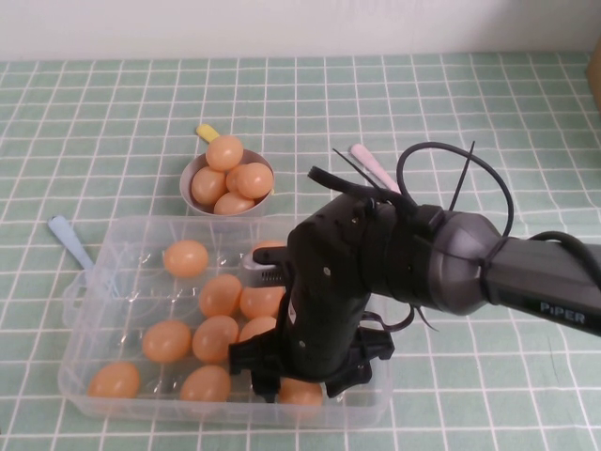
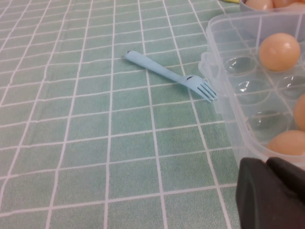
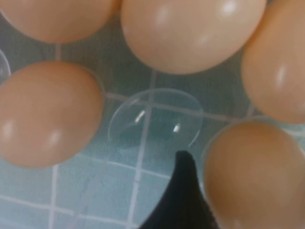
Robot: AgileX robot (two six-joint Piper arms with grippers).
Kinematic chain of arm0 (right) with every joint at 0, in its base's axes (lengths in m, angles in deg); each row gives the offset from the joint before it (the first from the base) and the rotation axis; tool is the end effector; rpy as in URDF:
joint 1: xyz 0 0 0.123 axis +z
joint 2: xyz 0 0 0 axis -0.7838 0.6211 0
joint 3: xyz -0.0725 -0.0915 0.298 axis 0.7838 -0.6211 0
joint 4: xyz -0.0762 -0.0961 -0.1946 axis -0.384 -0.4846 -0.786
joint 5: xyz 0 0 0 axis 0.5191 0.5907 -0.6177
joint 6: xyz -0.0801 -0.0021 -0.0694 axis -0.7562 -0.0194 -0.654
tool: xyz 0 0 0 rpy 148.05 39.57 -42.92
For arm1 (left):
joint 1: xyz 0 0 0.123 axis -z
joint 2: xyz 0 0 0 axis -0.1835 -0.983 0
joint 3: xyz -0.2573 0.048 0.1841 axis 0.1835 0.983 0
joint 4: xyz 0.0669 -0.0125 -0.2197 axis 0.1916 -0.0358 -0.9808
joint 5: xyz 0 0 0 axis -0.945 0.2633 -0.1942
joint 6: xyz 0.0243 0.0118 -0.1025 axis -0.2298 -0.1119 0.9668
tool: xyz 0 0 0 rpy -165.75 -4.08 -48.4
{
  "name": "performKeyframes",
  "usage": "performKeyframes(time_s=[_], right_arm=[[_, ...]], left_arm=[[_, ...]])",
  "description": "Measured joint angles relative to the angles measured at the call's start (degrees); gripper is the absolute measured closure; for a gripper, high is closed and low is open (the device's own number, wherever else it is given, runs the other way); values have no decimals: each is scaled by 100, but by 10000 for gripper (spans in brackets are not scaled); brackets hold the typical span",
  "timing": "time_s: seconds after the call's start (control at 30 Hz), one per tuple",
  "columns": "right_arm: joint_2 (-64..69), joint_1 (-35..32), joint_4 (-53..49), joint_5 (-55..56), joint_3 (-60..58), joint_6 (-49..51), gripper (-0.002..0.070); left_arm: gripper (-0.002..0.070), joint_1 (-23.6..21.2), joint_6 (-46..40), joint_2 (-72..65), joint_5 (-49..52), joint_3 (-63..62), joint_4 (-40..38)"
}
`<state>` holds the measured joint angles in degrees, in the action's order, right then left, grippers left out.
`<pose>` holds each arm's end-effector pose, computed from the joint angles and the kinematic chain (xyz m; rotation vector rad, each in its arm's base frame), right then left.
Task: Take an egg out of the egg box
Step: Pick up the egg from the plastic box
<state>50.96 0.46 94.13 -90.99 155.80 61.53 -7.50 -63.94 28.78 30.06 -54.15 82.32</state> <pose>0.2371 0.3200 0.2292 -0.2539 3.0488 0.3198 0.0095 -0.0024 0.1676 0.1376 1.8639 0.0023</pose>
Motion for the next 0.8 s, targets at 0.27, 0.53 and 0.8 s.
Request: performKeyframes(time_s=[0.27, 0.53, 0.8], right_arm=[[112, 0, 14, 0, 0, -13, 178], [112, -9, 14, -11, 0, -26, 223], [115, -21, 14, -11, 0, -26, 306]], left_arm=[[678, 0, 0, 0, 0, 0, 0], [678, 0, 0, 0, 0, 0, 0], [678, 0, 0, 0, 0, 0, 0]])
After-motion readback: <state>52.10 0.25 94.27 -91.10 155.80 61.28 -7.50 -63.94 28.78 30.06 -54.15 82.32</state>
